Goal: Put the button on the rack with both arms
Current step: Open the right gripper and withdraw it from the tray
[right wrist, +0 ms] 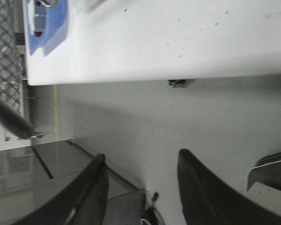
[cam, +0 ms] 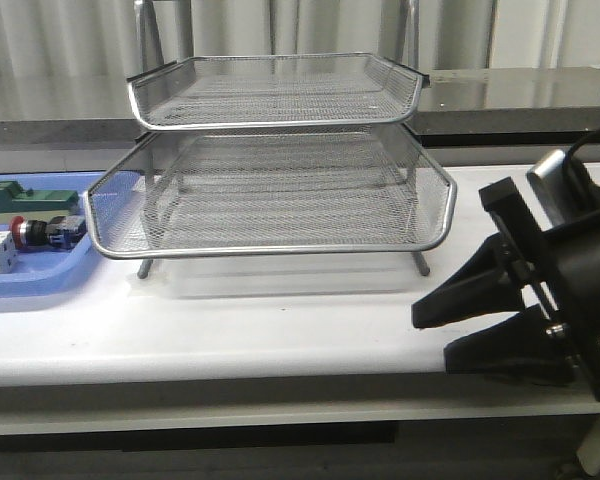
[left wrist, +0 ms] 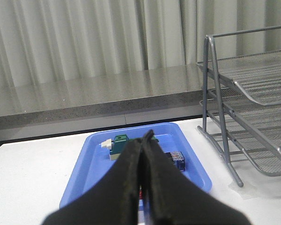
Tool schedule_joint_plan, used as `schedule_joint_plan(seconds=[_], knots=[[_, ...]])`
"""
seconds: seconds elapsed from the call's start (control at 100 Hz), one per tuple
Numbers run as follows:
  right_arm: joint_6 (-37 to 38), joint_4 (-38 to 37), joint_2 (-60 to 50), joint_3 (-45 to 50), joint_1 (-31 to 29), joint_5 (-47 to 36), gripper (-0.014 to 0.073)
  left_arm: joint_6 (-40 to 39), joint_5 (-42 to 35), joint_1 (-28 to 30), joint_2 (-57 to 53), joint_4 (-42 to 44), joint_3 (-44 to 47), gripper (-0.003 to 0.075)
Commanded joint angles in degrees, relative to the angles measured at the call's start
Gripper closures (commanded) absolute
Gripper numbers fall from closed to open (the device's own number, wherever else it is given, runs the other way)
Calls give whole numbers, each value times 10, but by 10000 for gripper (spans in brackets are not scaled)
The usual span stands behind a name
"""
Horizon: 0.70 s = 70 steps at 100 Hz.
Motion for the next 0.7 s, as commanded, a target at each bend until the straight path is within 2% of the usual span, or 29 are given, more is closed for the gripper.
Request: schedule_joint_plan(seconds=[0.0, 0.14, 0.32, 0.56, 0.69], knots=[[26, -18, -68, -4, -4, -17, 225, -7, -44, 1, -19, -1, 31, 741], [92, -88, -147, -4, -4, -82, 225, -7, -44, 1, -19, -1, 31, 741], [213, -240, -265, -7, -4, -129, 225, -7, -44, 1, -19, -1, 31, 741], [371, -448, -426, -47, -4, -133, 225, -7, -44, 1, -19, -1, 31, 741], [469, -593, -500, -81, -4, -110, 225, -7, -44, 1, -19, -1, 31, 741]])
